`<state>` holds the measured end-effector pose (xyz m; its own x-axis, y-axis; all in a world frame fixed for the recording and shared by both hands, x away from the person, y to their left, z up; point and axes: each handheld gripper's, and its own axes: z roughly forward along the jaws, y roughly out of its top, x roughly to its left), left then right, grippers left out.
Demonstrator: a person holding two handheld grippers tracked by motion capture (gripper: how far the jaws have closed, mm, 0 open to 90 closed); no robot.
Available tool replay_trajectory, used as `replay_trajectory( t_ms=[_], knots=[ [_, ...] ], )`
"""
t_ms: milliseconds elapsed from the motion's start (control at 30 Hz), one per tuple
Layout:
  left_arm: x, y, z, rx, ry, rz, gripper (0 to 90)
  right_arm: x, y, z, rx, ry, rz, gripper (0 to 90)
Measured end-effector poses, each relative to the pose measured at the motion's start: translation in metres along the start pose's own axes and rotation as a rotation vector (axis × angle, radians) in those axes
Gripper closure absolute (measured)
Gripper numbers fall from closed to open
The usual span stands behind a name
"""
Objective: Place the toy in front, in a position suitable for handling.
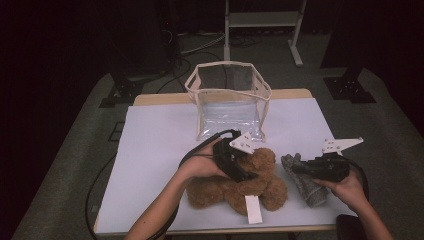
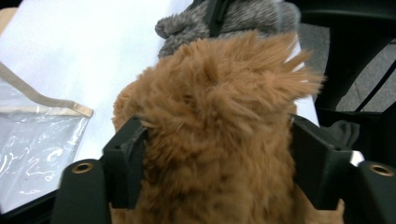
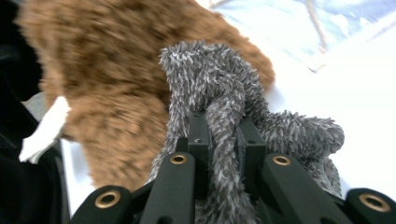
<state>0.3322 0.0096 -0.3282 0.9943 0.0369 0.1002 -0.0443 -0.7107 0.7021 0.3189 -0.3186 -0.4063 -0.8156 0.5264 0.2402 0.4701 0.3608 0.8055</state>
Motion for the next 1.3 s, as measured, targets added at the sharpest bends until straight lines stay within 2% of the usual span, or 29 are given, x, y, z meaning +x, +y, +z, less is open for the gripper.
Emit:
replay_trajectory(
  t_ms=[33, 67, 167, 200, 233, 267, 300, 333, 367, 400, 433, 467, 500, 533, 633, 800, 1033, 1133, 1300],
  knots=[
    [0.000, 0.000, 0.000, 0.000, 0.000, 0.000, 27.1, 0.000, 0.000, 0.000, 0.000, 0.000, 0.000, 78.9],
    [-0.001, -0.001, -0.008, -0.022, 0.004, -0.002, 26.4, -0.008, -0.006, -0.001, 0.017, -0.024, 0.020, 78.6],
    [-0.002, -0.004, -0.016, -0.027, 0.022, -0.002, 23.2, -0.015, -0.013, -0.002, 0.038, -0.046, 0.040, 78.3],
    [-0.002, -0.008, -0.024, -0.042, 0.032, -0.015, 21.9, -0.020, -0.020, -0.003, 0.055, -0.055, 0.060, 77.9],
    [-0.002, -0.008, -0.024, -0.042, 0.032, -0.015, 21.2, -0.020, -0.020, -0.003, 0.055, -0.055, 0.060, 77.9],
    [-0.003, -0.014, -0.032, -0.048, 0.045, -0.023, 20.4, -0.022, -0.025, -0.004, 0.077, -0.075, 0.065, 76.0],
    [-0.003, -0.014, -0.032, -0.048, 0.045, -0.023, 20.4, -0.022, -0.025, -0.004, 0.077, -0.075, 0.065, 76.0],
    [-0.003, -0.018, -0.035, -0.055, 0.050, -0.029, 20.1, -0.024, -0.029, -0.005, 0.072, -0.062, 0.085, 71.9],
    [-0.004, -0.021, -0.039, -0.059, 0.057, -0.037, 20.1, -0.024, -0.029, -0.005, 0.072, -0.062, 0.085, 71.9],
    [-0.004, -0.029, -0.045, -0.068, 0.071, -0.053, 19.5, -0.024, -0.029, -0.007, 0.074, -0.058, 0.090, 66.6],
    [-0.004, -0.029, -0.045, -0.068, 0.071, -0.053, 19.5, -0.024, -0.029, -0.007, 0.074, -0.058, 0.090, 66.6],
    [-0.005, -0.037, -0.052, -0.078, 0.085, -0.070, 19.3, -0.023, -0.026, -0.009, 0.068, -0.055, 0.087, 62.0],
    [-0.005, -0.037, -0.052, -0.078, 0.085, -0.070, 19.1, -0.023, -0.026, -0.009, 0.068, -0.055, 0.087, 62.0],
    [-0.005, -0.044, -0.059, -0.092, 0.094, -0.088, 19.1, -0.021, -0.022, -0.012, 0.061, -0.047, 0.079, 59.5],
    [-0.007, -0.050, -0.065, -0.095, 0.111, -0.101, 18.6, -0.018, -0.017, -0.016, 0.062, -0.047, 0.068, 57.3],
    [-0.011, -0.066, -0.083, -0.126, 0.152, -0.128, 17.3, -0.011, -0.003, -0.020, 0.059, -0.022, 0.037, 53.3],
    [-0.015, -0.082, -0.094, -0.162, 0.185, -0.177, 15.4, -0.007, 0.015, -0.022, 0.065, 0.000, 0.007, 49.3],
    [-0.017, -0.093, -0.099, -0.175, 0.216, -0.207, 13.1, -0.005, 0.032, -0.020, 0.088, 0.022, -0.013, 45.0],
    [-0.020, -0.105, -0.101, -0.178, 0.234, -0.237, 10.4, -0.004, 0.050, -0.016, 0.114, 0.040, -0.041, 40.4]
  ],
)
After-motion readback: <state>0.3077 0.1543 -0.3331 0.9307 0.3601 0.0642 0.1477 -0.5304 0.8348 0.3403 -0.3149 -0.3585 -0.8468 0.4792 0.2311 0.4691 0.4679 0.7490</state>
